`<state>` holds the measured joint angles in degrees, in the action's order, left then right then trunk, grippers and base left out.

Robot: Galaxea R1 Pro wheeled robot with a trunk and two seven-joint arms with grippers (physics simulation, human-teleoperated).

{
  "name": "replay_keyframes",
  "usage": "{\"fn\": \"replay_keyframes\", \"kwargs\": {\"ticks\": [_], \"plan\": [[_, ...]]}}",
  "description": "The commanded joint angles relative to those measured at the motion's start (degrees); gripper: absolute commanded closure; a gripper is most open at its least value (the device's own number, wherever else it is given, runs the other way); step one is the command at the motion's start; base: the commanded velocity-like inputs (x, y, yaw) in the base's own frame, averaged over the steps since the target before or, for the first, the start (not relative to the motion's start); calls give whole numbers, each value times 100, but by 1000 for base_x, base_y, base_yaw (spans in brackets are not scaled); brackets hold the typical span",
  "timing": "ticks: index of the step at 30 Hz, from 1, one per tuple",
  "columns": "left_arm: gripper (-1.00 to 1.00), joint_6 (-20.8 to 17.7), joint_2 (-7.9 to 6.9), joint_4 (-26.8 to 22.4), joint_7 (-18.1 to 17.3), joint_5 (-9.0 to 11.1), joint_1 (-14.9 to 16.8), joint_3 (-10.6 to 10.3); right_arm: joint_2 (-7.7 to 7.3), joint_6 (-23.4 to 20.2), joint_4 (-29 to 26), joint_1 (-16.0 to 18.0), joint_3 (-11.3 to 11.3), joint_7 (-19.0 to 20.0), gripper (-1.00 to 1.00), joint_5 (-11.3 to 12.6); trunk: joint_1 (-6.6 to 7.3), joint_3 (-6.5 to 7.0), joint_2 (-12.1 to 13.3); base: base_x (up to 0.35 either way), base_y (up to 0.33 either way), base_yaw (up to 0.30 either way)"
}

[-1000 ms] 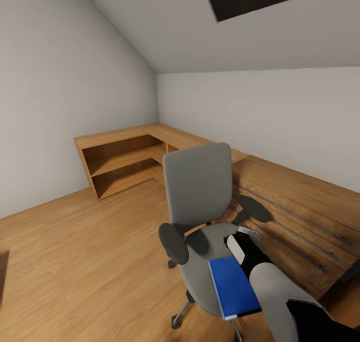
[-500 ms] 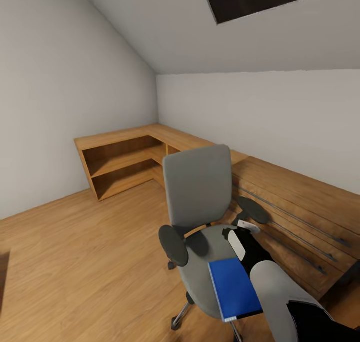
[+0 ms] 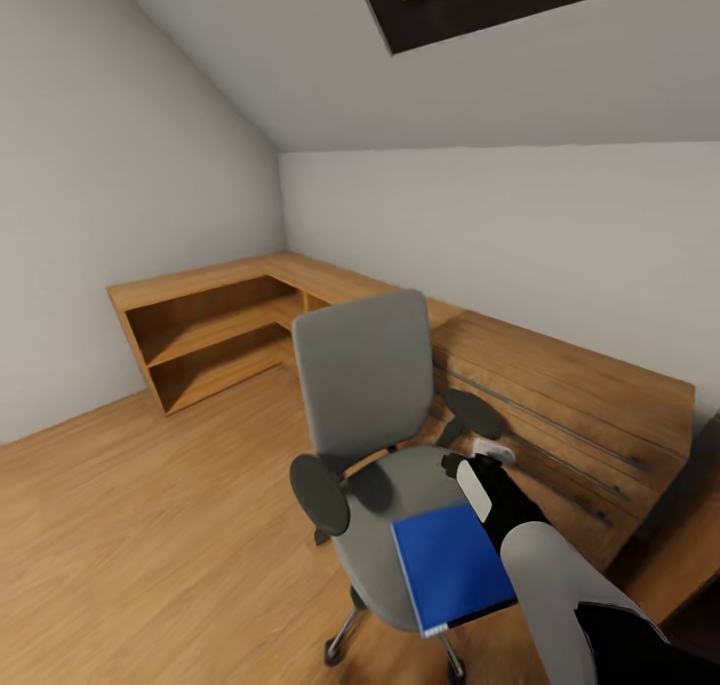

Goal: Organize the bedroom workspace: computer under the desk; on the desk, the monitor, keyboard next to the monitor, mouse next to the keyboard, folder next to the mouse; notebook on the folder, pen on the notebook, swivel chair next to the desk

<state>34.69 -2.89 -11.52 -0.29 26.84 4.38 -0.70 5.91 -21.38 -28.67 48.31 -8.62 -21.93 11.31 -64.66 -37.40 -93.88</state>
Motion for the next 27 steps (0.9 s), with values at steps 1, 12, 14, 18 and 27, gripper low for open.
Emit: {"fn": "replay_keyframes", "kwargs": {"ticks": [1, 12, 14, 18, 27], "plan": [[-100, 14, -1, 0, -4, 16, 1, -9, 3, -9, -7, 3, -10, 6, -100, 56, 0, -2, -3, 0, 0, -259], [-100, 20, -1, 0, -6, 15, 1, -9, 8, -7, 24, -1, -8, 160, -100, 47, 0, 54, -3, 0, 0, -198], [-100, 20, -1, 0, -6, 15, 1, -9, 7, -10, 26, -4, -8, 168, -100, 47, 0, 64, -3, 0, 0, -136], [-100, 21, -1, 0, -6, 19, 1, -3, 11, -10, 28, -10, -8, 208, -100, 47, 0, 75, -3, 0, 0, -74], [-100, 24, -1, 0, -5, 23, 1, 1, -30, -8, 37, -19, -10, 861, -100, 13, 0, 80, -3, -187, 0, -13]]}}
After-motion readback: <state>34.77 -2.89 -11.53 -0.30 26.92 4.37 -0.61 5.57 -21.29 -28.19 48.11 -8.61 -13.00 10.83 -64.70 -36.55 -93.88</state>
